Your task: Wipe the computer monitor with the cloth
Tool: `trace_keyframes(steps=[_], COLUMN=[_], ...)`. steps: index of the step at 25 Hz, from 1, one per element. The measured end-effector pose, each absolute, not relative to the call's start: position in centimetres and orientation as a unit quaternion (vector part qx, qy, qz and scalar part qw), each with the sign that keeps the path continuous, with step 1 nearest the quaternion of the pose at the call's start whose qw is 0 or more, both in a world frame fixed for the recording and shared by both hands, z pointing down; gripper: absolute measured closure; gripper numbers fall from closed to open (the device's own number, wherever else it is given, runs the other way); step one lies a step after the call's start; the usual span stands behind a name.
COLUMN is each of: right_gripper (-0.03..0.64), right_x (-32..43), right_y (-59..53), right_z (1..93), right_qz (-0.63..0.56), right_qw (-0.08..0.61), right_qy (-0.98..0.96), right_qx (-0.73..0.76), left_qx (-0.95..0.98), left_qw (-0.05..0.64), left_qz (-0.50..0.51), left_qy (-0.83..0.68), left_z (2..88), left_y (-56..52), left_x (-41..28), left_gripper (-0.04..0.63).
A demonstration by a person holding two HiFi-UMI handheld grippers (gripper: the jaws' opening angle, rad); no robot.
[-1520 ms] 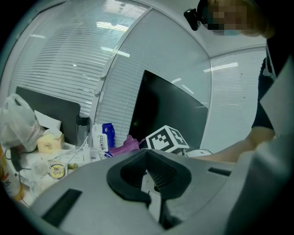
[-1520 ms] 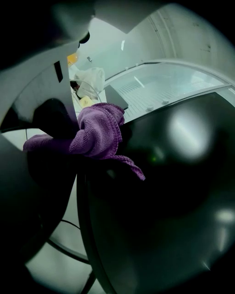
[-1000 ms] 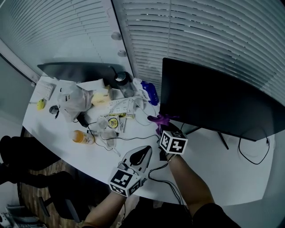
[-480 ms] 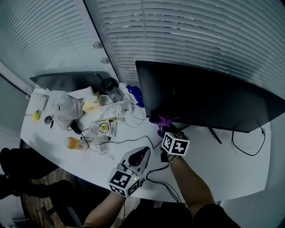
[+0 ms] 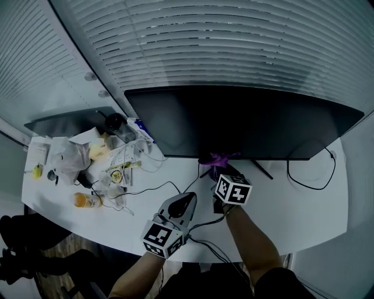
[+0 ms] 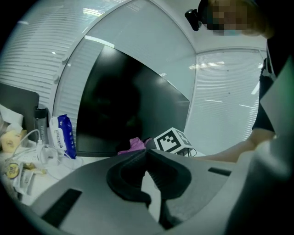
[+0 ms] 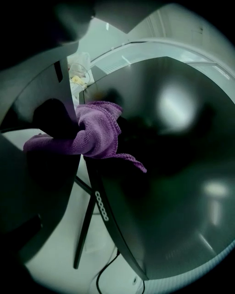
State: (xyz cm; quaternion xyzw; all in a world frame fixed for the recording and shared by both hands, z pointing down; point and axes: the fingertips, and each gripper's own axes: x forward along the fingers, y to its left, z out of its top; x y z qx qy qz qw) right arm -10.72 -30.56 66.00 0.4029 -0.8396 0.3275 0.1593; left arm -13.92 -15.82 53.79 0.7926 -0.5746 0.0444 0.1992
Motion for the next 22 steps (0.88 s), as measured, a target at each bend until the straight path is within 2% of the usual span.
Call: trace_keyframes(steps=[22], right_gripper=[0.549], right_x=[9.6], right_y=[-37.3], right_z=[66.6], right_qz=[0.339], right_qw=[0.122], right_qy=[-0.776], right_qx=[0.518], left_qx=[0.861], left_qw=[0.200], left_qz=[0.066], left_qy=[-0.464], left_z=[55.0], left_y=[-23.7], left_x=[1.6], left_gripper=[0.592])
